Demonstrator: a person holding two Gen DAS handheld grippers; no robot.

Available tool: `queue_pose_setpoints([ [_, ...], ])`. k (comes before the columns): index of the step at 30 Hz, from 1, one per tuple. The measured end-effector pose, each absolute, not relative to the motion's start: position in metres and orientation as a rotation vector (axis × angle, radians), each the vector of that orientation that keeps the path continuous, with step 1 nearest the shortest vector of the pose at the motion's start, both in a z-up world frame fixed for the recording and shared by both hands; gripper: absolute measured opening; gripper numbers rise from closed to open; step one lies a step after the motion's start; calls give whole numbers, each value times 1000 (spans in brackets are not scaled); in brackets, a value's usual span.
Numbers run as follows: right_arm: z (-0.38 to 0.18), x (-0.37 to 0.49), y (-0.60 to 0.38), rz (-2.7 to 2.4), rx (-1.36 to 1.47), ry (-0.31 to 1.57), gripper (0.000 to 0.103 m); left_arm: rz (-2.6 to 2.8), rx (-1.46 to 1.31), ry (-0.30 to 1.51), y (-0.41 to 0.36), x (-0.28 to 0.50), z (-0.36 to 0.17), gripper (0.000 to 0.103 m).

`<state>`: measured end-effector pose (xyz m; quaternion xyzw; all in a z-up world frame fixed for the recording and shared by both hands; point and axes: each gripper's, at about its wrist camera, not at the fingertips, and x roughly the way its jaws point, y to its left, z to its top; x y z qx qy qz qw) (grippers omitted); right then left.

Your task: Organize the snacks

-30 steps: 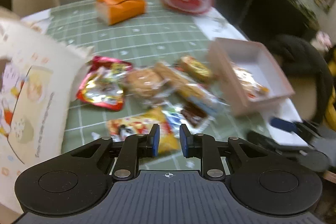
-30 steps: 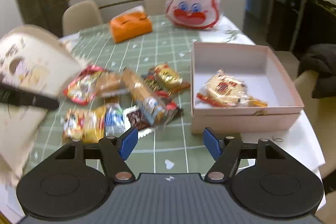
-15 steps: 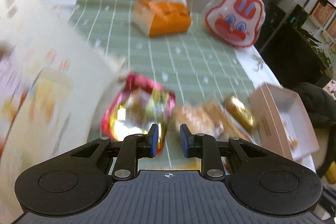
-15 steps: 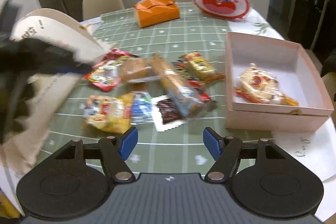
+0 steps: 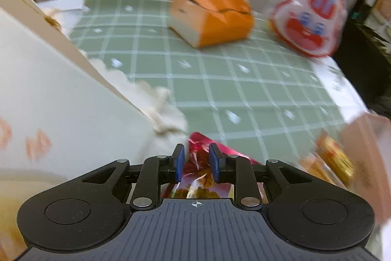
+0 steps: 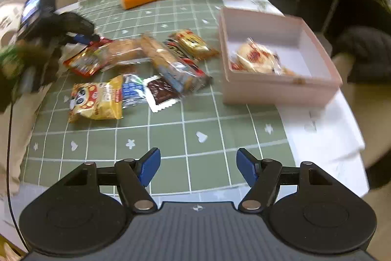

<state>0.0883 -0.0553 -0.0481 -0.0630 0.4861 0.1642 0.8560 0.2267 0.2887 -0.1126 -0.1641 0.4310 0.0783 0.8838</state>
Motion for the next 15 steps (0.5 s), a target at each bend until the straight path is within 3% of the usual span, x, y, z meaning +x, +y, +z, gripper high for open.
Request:
queue_pose_setpoints([
  [15, -67, 104, 33, 745, -169, 996, 70, -21, -350, 992, 214, 109, -109, 30],
])
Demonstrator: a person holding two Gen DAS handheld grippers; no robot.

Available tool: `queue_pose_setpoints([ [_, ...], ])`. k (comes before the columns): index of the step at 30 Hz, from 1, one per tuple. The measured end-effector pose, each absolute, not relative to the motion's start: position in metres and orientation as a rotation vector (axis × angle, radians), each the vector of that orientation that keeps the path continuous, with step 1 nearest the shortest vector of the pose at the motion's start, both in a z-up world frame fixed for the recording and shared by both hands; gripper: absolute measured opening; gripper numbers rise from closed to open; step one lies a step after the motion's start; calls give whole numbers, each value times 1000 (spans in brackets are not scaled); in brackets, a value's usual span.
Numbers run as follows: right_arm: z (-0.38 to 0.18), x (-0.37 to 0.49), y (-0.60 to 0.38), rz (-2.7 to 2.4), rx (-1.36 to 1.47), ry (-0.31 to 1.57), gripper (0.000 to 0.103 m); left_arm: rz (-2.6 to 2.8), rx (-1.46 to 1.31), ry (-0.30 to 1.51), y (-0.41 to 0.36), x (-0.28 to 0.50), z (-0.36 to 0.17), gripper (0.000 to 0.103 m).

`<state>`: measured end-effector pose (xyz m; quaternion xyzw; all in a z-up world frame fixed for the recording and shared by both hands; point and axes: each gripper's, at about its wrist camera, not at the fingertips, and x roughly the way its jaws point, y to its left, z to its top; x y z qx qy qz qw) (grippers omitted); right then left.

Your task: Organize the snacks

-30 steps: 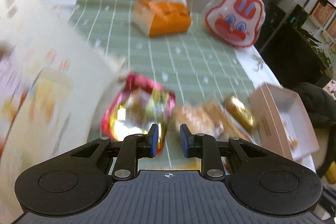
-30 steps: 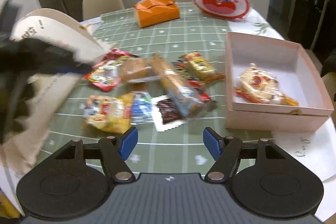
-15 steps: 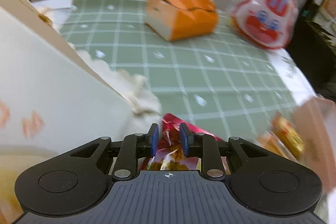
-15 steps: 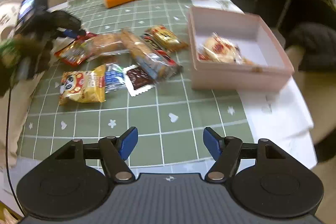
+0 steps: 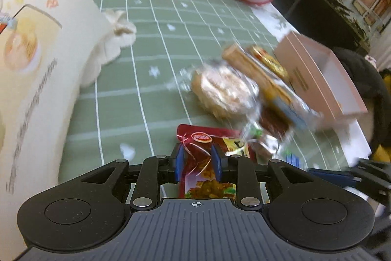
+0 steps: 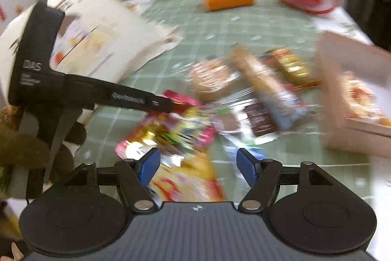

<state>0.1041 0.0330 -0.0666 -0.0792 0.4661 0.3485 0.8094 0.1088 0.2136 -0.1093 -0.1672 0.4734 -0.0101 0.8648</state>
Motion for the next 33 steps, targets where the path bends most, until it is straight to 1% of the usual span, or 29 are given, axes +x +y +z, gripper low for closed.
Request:
queue_pose_setpoints([
  [2, -76, 100, 41, 798, -199, 1035, 70, -23, -345, 998, 208, 98, -106, 26],
  [5, -84, 87, 40, 851, -314, 1052, 70, 19, -345, 967, 206, 82, -96, 26],
  [9, -85, 75, 14, 835, -469, 955, 72, 54, -413, 957, 214, 74, -97, 26],
  [13, -81, 85, -9, 647, -566, 854, 72, 39, -488, 963, 218, 76, -107, 26],
  [16, -73, 94, -22, 588, -465, 872, 72, 11, -487, 962, 217, 80, -115, 27],
  [18, -67, 96, -26, 618, -350, 918, 72, -18, -497, 960, 220, 82, -119, 33],
  [19, -66, 96, -25, 636, -311, 933, 72, -43, -516, 966, 222, 84, -121, 33],
  [21, -65, 93, -18, 665, -271, 942, 72, -99, -555, 999, 225, 88, -127, 38],
  [22, -66, 95, -13, 673, -257, 938, 72, -123, -553, 1002, 224, 88, -128, 38],
  [23, -70, 93, -8, 669, -246, 934, 64, -150, -541, 1013, 221, 89, -128, 38],
  [24, -73, 93, -2, 652, -239, 935, 54, -178, -530, 1026, 218, 90, -128, 38],
  [25, -77, 97, 3, 640, -236, 953, 35, -195, -521, 1031, 215, 90, -128, 38],
  [26, -82, 101, 8, 637, -230, 985, 29, -205, -513, 1033, 213, 91, -128, 38],
  [29, -97, 108, 15, 618, -212, 1033, 29, -193, -533, 1009, 209, 95, -131, 38],
  [33, -104, 103, 19, 630, -228, 1021, 29, -161, -607, 963, 203, 107, -135, 47],
])
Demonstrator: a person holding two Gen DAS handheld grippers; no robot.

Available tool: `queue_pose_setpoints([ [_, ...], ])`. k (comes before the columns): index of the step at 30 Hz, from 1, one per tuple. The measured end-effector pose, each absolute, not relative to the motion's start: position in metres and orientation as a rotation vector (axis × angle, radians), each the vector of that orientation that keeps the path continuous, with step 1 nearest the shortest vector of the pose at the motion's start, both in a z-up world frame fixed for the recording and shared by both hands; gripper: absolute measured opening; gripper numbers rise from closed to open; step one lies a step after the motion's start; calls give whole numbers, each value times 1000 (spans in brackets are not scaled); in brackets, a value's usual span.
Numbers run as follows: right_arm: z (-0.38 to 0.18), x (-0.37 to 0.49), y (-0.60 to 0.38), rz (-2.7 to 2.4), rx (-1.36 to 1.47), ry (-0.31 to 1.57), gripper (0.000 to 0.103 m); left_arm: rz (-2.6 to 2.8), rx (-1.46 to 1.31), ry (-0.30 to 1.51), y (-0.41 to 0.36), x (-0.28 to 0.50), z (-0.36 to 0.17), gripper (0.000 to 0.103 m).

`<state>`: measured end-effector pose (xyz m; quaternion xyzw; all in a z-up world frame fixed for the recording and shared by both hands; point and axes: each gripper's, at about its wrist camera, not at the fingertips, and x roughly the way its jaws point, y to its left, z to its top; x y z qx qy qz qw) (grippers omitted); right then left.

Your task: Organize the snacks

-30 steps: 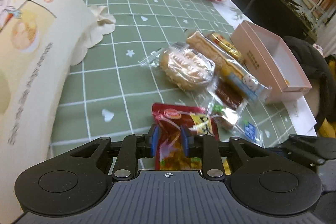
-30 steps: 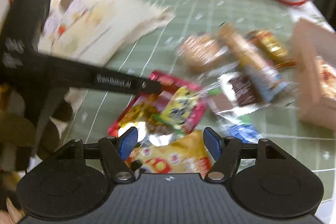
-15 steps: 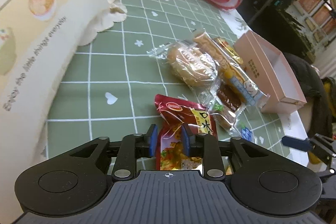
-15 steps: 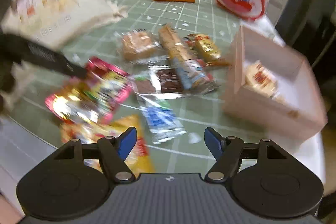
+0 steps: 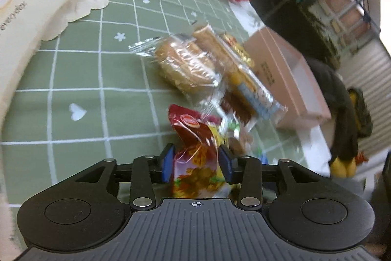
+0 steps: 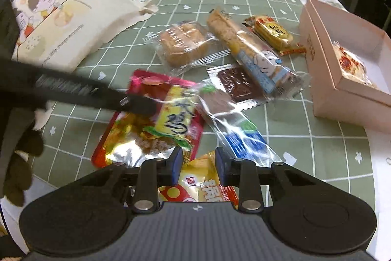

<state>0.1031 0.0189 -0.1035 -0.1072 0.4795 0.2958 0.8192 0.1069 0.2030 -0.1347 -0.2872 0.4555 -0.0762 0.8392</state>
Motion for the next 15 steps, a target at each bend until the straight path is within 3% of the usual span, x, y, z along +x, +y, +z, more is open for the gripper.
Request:
queue_pose_setpoints([
  [13, -102, 98, -13, 688, -109, 1013, 29, -279, -641, 1024, 176, 107, -127, 46],
  [15, -105, 97, -19, 684, -80, 1005, 29, -264, -684, 1063, 177, 117, -137, 40],
])
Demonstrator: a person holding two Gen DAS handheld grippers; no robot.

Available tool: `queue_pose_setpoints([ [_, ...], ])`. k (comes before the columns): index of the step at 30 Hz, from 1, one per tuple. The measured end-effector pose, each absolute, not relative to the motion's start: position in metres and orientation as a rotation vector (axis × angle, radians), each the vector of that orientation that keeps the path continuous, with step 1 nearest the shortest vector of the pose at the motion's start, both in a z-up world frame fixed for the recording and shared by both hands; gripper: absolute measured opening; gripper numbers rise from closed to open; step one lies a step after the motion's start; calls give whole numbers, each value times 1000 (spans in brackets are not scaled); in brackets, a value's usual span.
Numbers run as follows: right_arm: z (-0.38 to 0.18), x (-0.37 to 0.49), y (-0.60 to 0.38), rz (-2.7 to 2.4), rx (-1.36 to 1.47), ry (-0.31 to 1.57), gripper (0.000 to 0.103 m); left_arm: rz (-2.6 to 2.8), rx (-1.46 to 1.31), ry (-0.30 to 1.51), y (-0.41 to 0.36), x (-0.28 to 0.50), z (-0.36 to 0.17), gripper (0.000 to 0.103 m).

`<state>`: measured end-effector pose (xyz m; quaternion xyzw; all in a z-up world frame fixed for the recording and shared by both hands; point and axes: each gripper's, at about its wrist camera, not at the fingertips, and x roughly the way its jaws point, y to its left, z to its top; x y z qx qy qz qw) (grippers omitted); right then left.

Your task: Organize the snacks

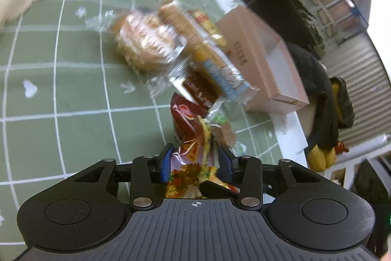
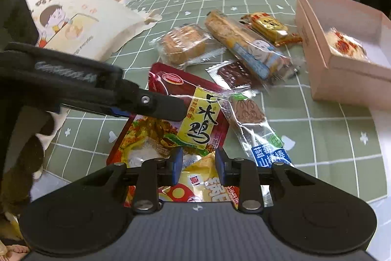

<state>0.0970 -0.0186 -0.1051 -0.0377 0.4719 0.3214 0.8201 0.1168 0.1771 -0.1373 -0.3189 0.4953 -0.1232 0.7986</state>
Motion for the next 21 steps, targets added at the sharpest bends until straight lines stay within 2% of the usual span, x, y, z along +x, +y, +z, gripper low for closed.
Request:
queue_pose_setpoints([
  [4, -105, 90, -22, 679, -89, 978, 29, -276, -750, 1067, 174, 122, -143, 39],
  [6, -105, 85, -21, 670, -106, 967, 29, -277, -730, 1064, 169, 120, -141, 29],
  [10, -96, 80, -24, 651, -140, 960, 30, -282, -695, 1049, 169, 115, -132, 26],
  [12, -90, 79, -32, 641, -113, 959, 36, -277, -637, 1034, 169, 110, -125, 25],
  [14, -88, 82, -38, 615, -79, 961, 48, -277, -619, 1033, 172, 105, -122, 25],
  [21, -103, 90, -39, 526, -87, 991, 47, -327, -593, 1027, 171, 84, -99, 25],
])
